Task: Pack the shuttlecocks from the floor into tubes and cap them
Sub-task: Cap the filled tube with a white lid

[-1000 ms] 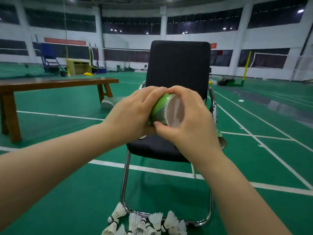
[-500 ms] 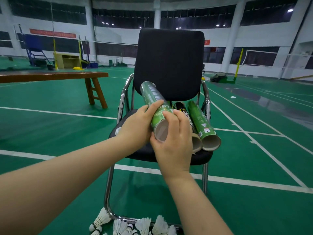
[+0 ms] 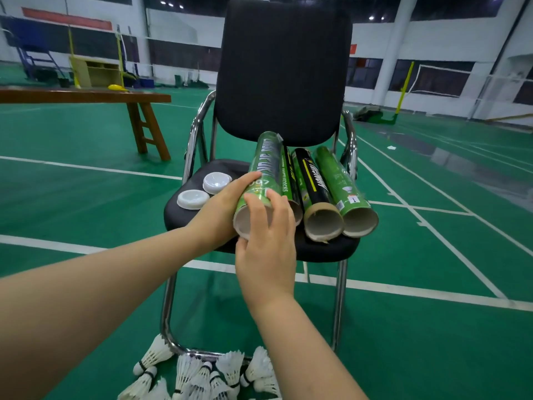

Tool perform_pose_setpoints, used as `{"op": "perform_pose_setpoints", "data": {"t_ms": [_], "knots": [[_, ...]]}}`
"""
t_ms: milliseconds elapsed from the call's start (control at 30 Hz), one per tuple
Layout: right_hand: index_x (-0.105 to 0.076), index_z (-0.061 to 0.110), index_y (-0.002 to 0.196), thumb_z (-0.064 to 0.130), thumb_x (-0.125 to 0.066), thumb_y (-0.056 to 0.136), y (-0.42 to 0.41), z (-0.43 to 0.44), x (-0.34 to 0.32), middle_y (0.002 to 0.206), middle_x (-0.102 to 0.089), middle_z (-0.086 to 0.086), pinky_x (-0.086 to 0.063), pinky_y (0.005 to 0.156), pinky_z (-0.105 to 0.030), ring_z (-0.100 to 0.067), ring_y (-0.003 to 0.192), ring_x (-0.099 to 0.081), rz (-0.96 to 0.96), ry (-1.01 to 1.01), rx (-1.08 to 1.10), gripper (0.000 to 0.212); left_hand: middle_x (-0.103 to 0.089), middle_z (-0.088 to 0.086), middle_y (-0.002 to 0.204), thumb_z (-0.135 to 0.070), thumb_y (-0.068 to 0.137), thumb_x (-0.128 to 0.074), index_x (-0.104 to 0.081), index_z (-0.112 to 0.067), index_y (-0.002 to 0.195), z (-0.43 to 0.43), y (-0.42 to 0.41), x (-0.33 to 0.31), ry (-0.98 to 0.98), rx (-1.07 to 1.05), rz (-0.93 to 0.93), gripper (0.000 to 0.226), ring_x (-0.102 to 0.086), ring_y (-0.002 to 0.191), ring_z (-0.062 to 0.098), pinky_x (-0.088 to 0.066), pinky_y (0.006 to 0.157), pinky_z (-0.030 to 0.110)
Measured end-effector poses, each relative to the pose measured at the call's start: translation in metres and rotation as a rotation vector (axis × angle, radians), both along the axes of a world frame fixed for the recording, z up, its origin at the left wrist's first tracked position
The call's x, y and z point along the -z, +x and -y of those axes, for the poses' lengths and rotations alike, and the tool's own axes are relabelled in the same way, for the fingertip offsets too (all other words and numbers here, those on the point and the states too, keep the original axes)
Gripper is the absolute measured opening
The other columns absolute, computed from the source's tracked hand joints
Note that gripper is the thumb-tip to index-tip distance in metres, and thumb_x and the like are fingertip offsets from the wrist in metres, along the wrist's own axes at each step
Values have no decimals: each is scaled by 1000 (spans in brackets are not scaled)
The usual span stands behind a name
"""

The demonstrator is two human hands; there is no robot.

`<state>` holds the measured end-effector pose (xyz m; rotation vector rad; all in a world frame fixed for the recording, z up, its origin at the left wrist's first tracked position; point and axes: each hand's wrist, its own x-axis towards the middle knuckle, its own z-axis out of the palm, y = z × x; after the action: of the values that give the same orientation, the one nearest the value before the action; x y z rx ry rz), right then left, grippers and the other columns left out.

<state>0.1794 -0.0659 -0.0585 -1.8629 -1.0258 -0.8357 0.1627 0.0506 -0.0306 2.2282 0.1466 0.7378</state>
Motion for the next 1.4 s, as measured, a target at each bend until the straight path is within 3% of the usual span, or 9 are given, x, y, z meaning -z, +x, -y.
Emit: {"op": "perform_pose_setpoints", "data": {"t_ms": [100, 333, 433, 567, 700, 867, 1033, 1200, 1400], "knots": [[-46, 23, 125, 1, -72, 68, 3, -2, 1, 134, -32, -3, -45, 97, -44, -36, 127, -42, -13, -31, 1, 66, -40, -13, 126, -35, 81, -64, -26, -48, 131, -8, 4, 0, 65, -30, -91, 63, -46, 116, 9, -40, 105, 36], [-48, 26, 126, 20, -84, 57, 2, -12, 21, 128, -56, -3, -41, 97, -49, -23, 116, -56, -36, -200, 114, 77, -37, 0, 144, -21, 79, -72, -22, -30, 144, -29, -4, 8, 300, -65, -256, 82, -40, 129, 19, -31, 106, 28], [-38, 28, 131, 28, -69, 71, 6, -6, 29, 138, -46, 0, -37, 101, -46, -18, 125, -42, -116, -138, 26, 68, -33, 0, 148, -30, 70, -80, -16, -33, 145, -32, -3, 7, 400, -55, -320, 98, -37, 132, 17, -30, 107, 31], [-37, 24, 136, 27, -53, 88, 20, 7, 25, 147, -26, -2, -21, 107, -30, -17, 135, -22, -552, 18, -130, 51, -17, 2, 154, -34, 60, -86, 1, -34, 146, -36, -3, -5, 495, -16, -472, 122, -22, 139, 17, -23, 111, 32], [-34, 34, 140, 43, -46, 90, 32, 4, 13, 153, -17, 0, -13, 110, -30, -12, 140, -10, -694, -50, -263, 52, 2, 0, 157, -42, 51, -88, 17, -43, 141, -39, -9, -6, 479, 19, -620, 138, -9, 143, 17, -17, 115, 35], [-26, 45, 140, 36, -44, 68, 33, -16, 3, 152, -23, 4, -25, 112, -45, -18, 138, -21, -903, 68, -478, 75, 6, -4, 157, -59, 60, -76, 11, -43, 143, -29, -20, -9, 431, 31, -578, 121, -8, 143, 14, -16, 113, 32], [-30, 49, 135, 27, -45, 60, 47, -29, -6, 147, -35, -5, -34, 105, -42, -20, 123, -39, -1112, 243, -659, 79, -2, -6, 157, -44, 68, -77, -8, -39, 146, -25, -11, -16, 558, -125, -469, 105, -30, 136, 21, -33, 105, 34], [-21, 22, 147, 46, -48, 87, 60, -41, -28, 154, -18, -3, -26, 111, -38, -22, 137, -29, -1217, 149, -479, 71, -27, -4, 148, -24, 77, -71, -19, -31, 146, -27, 6, -17, 573, -95, -471, 87, -37, 128, 17, -35, 99, 30], [-17, 17, 148, 31, -46, 93, 47, -39, -35, 155, -17, -2, -26, 112, -43, -23, 138, -26, -1219, 160, -418, 64, -12, 2, 156, -9, 84, -58, -10, -27, 148, -24, 13, -10, 692, -207, -410, 82, -38, 132, 23, -43, 96, 36]]}}
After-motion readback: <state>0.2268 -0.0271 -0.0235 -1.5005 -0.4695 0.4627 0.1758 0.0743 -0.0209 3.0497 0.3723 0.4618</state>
